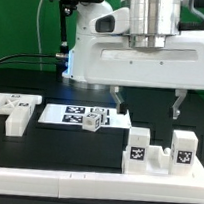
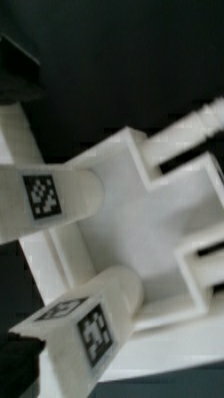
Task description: Assemble chair
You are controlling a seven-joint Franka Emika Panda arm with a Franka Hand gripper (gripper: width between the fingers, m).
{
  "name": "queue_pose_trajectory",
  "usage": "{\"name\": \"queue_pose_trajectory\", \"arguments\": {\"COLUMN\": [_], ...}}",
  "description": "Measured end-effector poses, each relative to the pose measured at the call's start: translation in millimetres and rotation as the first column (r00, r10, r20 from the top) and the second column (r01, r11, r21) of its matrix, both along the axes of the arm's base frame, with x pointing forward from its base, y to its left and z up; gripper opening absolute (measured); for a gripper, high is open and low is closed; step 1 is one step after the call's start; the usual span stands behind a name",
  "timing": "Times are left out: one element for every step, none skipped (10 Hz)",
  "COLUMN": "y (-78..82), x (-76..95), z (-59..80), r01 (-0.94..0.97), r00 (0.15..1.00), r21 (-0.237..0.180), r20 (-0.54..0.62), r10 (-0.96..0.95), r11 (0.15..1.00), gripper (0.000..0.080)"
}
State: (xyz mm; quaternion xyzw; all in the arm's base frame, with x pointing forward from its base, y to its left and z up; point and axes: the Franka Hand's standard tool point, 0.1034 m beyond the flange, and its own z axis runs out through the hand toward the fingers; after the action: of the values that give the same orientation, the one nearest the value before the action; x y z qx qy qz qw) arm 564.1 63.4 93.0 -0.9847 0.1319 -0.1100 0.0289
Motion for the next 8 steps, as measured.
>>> {"name": "queue_pose_trajectory", "arguments": {"y": [1.8, 0.7, -1.5, -11.4, -22.6, -31.9, -33.5, -29.9], "x": [-2.5, -1.3, 1.2, 0.2, 4.3, 5.9, 3.5, 4.1], "z": [-2.4, -1.9, -1.5, -7.0, -9.3, -13.6, -21.3, -26.7], "r01": [-0.012, -0.009, -0.008, -0.031, -0.041, -0.035, -0.021, -0.017], "r00": [1.0, 1.0, 0.999, 0.999, 0.996, 0.982, 0.967, 0.949], "r21": [-0.005, -0.007, -0.019, -0.034, -0.066, -0.119, -0.145, -0.163], "r20": [0.0, 0.007, 0.037, 0.033, 0.08, 0.18, 0.249, 0.308], "r10": [0.012, 0.009, 0.008, 0.032, 0.046, 0.056, 0.057, 0.067], "r11": [1.0, 1.0, 1.0, 0.999, 0.997, 0.992, 0.989, 0.987], "gripper": [0.0649, 0.0649, 0.0649, 0.0649, 0.0649, 0.0649, 0.0649, 0.0649]}}
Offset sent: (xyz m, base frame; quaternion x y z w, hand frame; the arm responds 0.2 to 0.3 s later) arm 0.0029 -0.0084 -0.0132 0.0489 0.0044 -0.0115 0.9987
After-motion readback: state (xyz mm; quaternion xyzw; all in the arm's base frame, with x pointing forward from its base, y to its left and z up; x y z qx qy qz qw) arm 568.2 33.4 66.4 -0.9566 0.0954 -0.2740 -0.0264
